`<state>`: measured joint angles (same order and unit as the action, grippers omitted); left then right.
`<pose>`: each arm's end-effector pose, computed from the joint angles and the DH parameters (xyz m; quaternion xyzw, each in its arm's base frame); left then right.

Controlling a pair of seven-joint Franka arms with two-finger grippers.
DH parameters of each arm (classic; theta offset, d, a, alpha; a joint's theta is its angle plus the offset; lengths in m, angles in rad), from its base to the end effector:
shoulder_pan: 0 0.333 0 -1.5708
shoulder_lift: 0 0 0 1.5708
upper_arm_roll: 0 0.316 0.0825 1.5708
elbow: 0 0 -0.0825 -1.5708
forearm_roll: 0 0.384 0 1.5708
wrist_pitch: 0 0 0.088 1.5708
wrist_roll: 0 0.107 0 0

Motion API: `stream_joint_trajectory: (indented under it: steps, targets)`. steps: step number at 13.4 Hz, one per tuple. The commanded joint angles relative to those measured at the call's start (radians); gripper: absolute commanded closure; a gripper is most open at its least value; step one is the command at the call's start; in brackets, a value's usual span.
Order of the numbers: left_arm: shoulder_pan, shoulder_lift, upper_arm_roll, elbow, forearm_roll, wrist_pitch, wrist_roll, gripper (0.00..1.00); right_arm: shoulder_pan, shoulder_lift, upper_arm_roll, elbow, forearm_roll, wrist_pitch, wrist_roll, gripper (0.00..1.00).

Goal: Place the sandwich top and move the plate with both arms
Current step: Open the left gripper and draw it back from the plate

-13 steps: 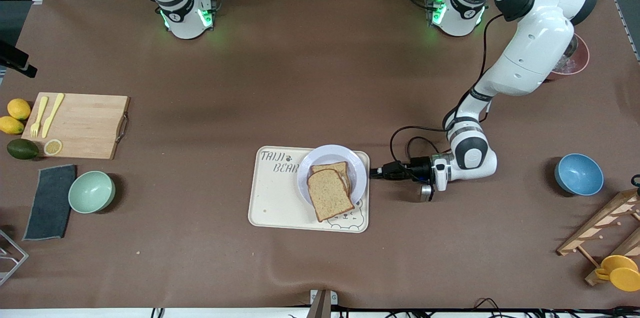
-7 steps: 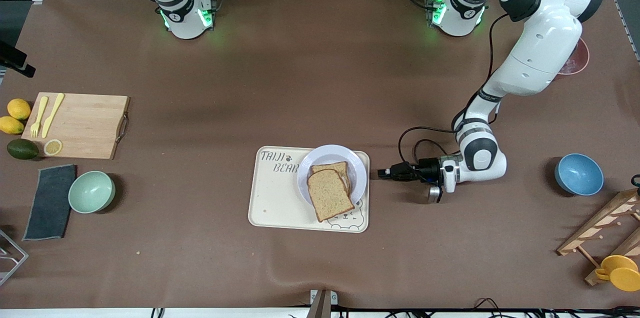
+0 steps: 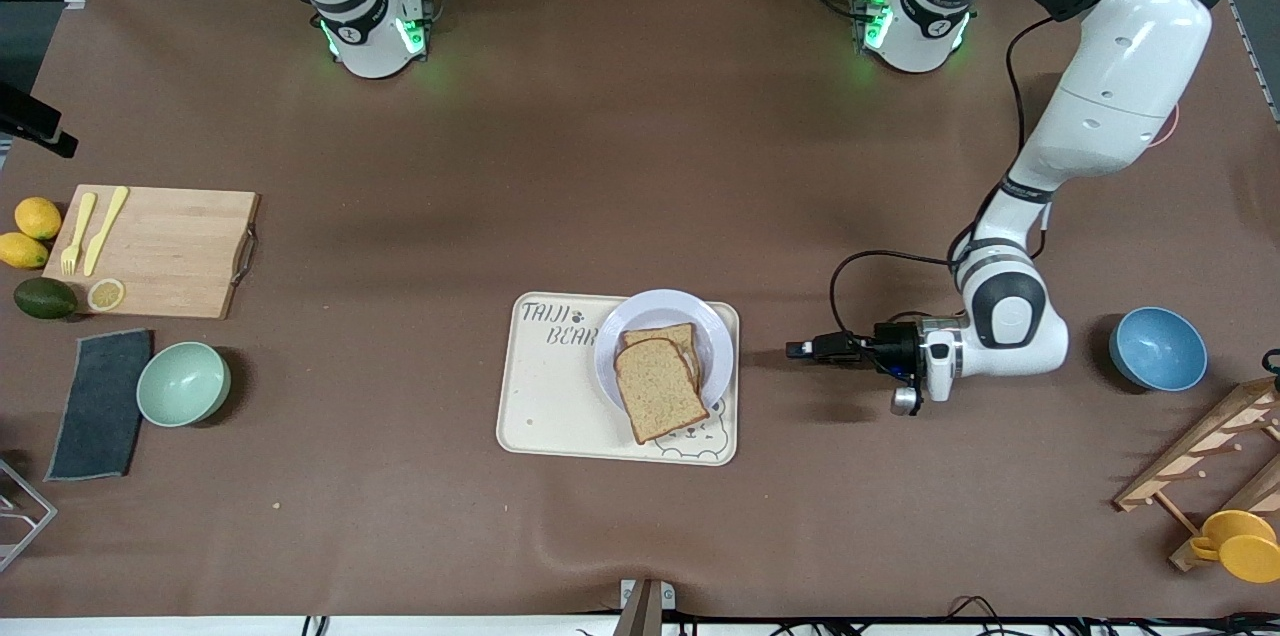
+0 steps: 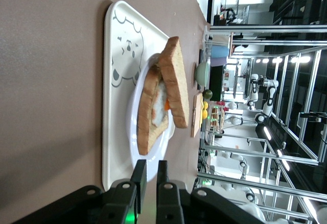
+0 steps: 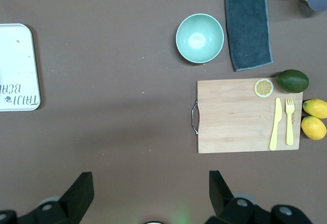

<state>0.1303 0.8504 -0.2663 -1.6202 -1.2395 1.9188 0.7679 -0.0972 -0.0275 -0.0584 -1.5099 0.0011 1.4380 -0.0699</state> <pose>0.6493 -0.1359 0.1511 0.7977 -0.0047 -0.0373 0.6018 0.5257 -0.0828 0.6564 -0.9988 0.0427 0.0219 0.0038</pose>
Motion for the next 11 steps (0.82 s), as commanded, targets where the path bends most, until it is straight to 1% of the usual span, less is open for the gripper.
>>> stream_joint_trajectory:
  steps: [1, 4, 5, 7, 9, 11]
  targets:
    - [0.014, -0.028, 0.001, 0.035, 0.066, -0.053, -0.137, 0.85, 0.004, 0.006, 0.002, 0.013, -0.004, -0.01, 0.009, 0.0]
    - [0.015, -0.089, -0.004, 0.072, 0.187, -0.072, -0.347, 0.85, 0.002, 0.006, 0.002, 0.014, -0.004, -0.01, 0.009, 0.0]
    - [0.015, -0.108, -0.004, 0.078, 0.208, -0.087, -0.398, 0.85, 0.004, 0.006, 0.002, 0.014, -0.004, -0.01, 0.009, 0.0]
    - [0.015, -0.128, 0.001, 0.12, 0.264, -0.128, -0.482, 0.86, 0.002, 0.006, 0.002, 0.014, -0.004, -0.01, 0.009, 0.0]
    - [0.009, -0.16, 0.001, 0.157, 0.36, -0.147, -0.612, 0.87, 0.004, 0.008, 0.002, 0.014, -0.003, -0.01, 0.009, 0.0]
    - [0.0, -0.195, -0.007, 0.161, 0.449, -0.149, -0.732, 0.87, 0.002, 0.008, 0.002, 0.014, -0.003, -0.01, 0.009, 0.0]
